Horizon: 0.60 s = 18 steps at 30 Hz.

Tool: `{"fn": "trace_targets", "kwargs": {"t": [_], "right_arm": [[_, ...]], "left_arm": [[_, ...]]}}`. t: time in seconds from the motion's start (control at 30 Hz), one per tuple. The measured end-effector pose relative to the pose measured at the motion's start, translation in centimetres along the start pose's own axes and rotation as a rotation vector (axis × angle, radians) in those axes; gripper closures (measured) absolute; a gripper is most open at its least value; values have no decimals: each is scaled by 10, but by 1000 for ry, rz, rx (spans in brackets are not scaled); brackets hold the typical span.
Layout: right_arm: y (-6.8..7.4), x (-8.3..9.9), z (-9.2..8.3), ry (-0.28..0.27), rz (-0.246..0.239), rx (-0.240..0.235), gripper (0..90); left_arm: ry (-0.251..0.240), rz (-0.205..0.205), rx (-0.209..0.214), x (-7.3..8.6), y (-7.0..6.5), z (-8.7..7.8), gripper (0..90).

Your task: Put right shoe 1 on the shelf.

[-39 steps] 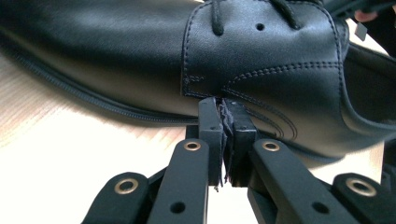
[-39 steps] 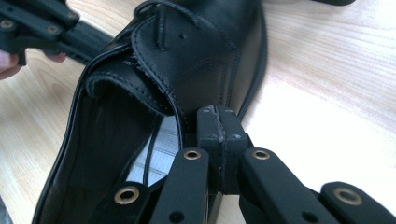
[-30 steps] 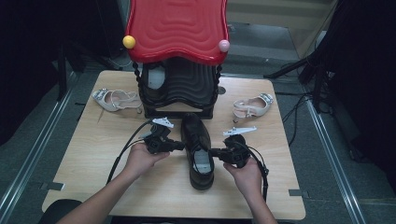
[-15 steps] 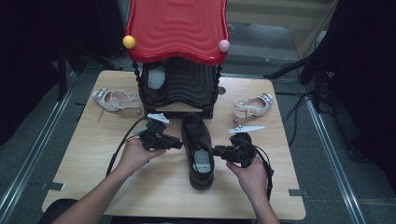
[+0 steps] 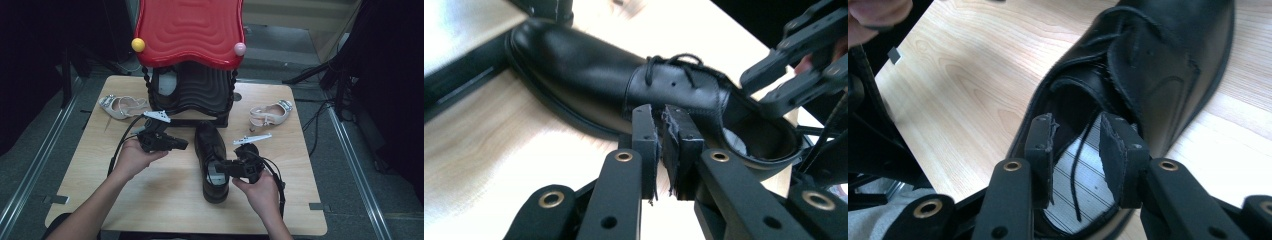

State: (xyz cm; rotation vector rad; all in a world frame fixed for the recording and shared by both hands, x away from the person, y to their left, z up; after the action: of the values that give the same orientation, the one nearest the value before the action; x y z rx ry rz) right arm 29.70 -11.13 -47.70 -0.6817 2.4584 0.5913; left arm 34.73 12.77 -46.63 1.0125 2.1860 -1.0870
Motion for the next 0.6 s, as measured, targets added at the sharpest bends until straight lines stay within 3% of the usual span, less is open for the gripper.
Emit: {"fn": "trace_targets", "kwargs": {"t": [0.23, 0.6], "right_arm": [[13, -6, 12, 27, -14, -20, 646], [28, -12, 34, 91, -2, -8, 624]], "left_arm": [[-11, 9, -8, -14, 0, -16, 870], [-30, 22, -16, -45, -1, -39, 896]]}}
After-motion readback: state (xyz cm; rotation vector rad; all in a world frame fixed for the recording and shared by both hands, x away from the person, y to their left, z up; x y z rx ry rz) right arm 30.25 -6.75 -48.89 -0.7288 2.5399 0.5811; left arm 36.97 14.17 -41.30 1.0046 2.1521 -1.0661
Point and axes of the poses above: each handheld gripper's, and its own axes: z roughly forward along the jaws, x roughly out of its underside, y roughly to its left, the point moved 4 cm from there along z, roughly forward along the jaws, and after that the axes turned 9 degrees about x, right-handed, at the moved point
